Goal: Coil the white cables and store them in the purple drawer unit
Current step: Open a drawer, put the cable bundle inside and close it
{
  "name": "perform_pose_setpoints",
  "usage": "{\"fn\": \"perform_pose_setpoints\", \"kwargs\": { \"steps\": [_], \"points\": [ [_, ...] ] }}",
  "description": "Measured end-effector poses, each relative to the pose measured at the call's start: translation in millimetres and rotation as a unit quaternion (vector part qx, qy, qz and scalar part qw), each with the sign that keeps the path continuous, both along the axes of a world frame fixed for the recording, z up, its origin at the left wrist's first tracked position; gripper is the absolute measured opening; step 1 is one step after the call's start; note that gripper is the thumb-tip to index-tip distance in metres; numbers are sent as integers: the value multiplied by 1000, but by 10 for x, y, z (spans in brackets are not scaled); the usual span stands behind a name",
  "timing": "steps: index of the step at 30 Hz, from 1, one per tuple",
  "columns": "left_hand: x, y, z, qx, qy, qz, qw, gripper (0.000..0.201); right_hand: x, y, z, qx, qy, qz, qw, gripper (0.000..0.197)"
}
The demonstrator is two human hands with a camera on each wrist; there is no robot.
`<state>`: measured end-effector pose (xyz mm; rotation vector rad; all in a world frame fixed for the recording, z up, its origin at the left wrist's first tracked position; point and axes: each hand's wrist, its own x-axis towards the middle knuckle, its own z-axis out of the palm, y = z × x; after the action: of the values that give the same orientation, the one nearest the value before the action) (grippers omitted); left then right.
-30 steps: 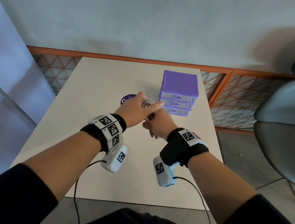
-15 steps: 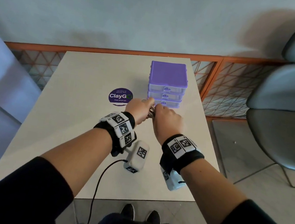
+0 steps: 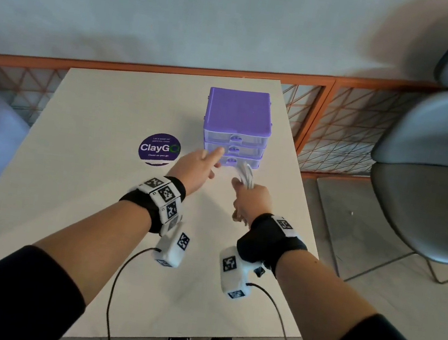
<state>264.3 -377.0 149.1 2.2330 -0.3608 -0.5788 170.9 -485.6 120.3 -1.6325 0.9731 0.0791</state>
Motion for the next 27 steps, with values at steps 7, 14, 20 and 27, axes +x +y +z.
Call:
{"fn": "perform_pose_setpoints", "kwargs": {
  "steps": [7, 14, 20, 27],
  "points": [
    [607, -15, -262, 20, -291, -29, 956, 46, 366, -190, -479, 203, -29, -209, 956, 36],
    [880, -130, -397, 55, -298, -184, 935, 50, 795, -155, -603, 247, -96, -243, 933, 28],
    [931, -132, -423, 38, -355, -181, 917, 34, 1022, -135, -651, 231, -77, -278, 929, 40],
    [921, -85, -394, 31, -354, -189, 915, 34, 1088, -72, -657, 244, -98, -301, 917, 32]
  ]
}}
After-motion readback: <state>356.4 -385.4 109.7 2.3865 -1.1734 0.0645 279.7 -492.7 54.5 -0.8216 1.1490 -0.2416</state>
